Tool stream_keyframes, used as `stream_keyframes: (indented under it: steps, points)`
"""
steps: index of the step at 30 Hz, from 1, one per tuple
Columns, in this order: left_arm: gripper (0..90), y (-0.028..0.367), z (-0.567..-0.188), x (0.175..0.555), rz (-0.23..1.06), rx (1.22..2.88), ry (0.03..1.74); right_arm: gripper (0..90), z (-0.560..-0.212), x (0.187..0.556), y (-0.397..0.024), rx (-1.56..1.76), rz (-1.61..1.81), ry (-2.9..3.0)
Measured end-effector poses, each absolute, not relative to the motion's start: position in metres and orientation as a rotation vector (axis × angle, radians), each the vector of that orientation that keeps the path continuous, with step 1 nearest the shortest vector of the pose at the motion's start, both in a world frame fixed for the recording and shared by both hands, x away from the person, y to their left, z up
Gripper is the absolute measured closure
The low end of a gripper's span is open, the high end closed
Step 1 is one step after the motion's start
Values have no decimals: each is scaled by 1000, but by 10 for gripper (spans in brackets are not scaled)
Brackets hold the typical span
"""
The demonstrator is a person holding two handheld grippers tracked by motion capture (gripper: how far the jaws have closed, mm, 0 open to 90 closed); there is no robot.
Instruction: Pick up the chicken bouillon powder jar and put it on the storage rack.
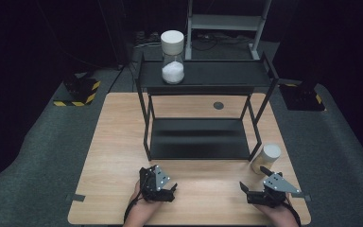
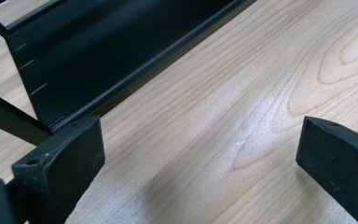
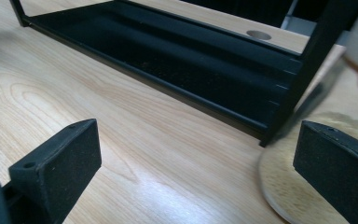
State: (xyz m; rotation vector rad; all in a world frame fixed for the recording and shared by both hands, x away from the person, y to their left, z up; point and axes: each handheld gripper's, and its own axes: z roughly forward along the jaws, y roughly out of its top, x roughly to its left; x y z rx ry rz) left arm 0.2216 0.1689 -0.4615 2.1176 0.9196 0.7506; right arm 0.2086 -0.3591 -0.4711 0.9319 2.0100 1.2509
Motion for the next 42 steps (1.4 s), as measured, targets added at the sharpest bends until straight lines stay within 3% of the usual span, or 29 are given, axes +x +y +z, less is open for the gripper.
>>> stream_keyframes:
  steps: [25, 42]
  points:
    - [14, 172, -461, 224, 725, 2118, 918, 0, -460, 198, -386, 1015, 1249, 1884]
    - [14, 175, -461, 225, 711, 2111, 911, 0, -463, 210, -384, 1064, 1252, 1779]
